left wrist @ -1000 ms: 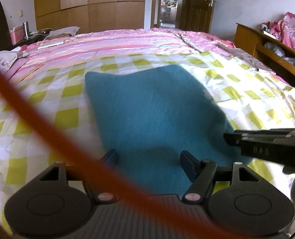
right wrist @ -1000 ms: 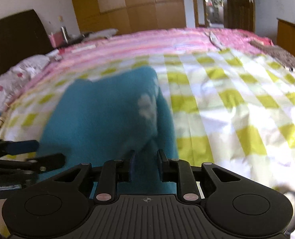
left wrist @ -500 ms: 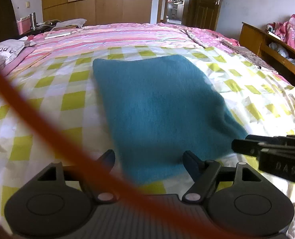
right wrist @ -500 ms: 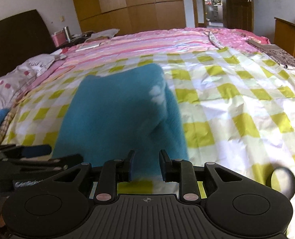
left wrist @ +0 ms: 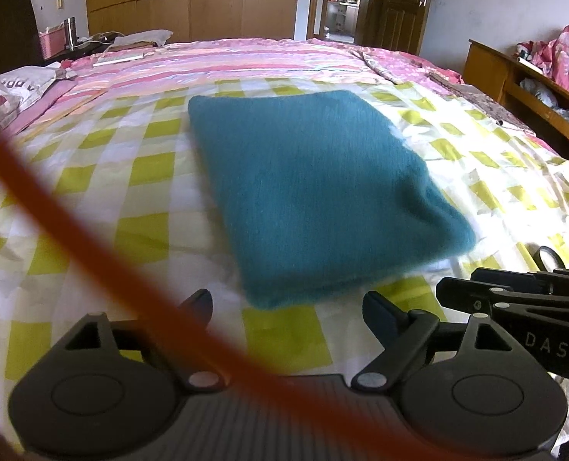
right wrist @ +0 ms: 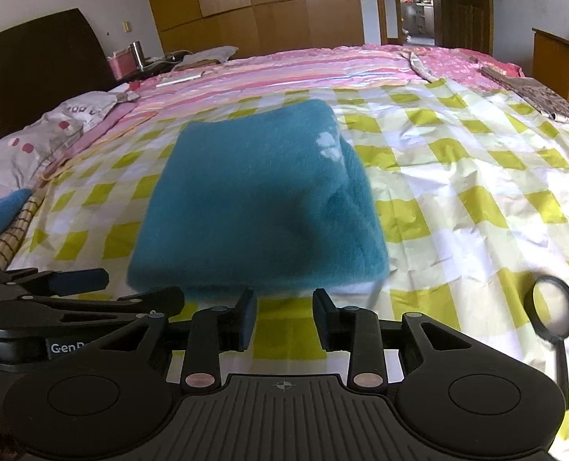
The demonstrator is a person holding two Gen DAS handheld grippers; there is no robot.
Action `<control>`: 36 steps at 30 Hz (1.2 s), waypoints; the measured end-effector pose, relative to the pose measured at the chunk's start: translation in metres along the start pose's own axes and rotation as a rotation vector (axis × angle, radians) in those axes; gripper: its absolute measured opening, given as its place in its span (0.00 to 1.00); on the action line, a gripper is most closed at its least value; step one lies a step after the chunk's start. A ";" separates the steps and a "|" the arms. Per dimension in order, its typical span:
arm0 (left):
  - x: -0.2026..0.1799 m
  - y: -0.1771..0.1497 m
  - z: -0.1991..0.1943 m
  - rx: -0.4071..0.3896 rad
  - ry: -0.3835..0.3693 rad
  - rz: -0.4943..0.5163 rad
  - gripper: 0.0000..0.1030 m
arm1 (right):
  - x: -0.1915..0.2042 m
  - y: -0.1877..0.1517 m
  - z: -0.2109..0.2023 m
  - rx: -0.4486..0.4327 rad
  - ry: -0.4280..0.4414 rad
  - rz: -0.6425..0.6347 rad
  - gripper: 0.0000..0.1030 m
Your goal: Fold small clothes
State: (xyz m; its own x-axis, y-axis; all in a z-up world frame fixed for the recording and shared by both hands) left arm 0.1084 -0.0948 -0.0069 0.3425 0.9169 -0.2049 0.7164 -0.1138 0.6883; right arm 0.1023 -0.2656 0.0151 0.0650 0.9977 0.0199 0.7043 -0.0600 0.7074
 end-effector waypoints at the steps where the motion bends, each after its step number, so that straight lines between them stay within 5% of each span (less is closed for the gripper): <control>1: -0.001 -0.001 -0.001 0.001 0.001 0.000 0.89 | 0.000 -0.001 0.000 0.002 -0.001 0.002 0.32; 19: -0.002 -0.020 -0.009 -0.004 0.003 -0.001 1.00 | -0.005 -0.025 -0.007 0.031 -0.015 0.035 0.35; 36: -0.007 -0.033 -0.016 -0.012 0.023 0.019 1.00 | -0.007 -0.045 -0.006 0.066 -0.026 0.055 0.36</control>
State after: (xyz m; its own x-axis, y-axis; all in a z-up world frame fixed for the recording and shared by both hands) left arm 0.0731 -0.0916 -0.0172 0.3417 0.9231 -0.1762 0.7023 -0.1263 0.7006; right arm 0.0661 -0.2699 -0.0124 0.1227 0.9917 0.0380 0.7438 -0.1173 0.6580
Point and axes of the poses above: each gripper's, at about its wrist camera, not at the fingertips, and z roughly the way its jaws point, x to its left, y to its top, the point moved 3 cm from there along z, roughly the way its jaws point, and after that the axes turned 9 degrees about -y, right-handed, at the moved point
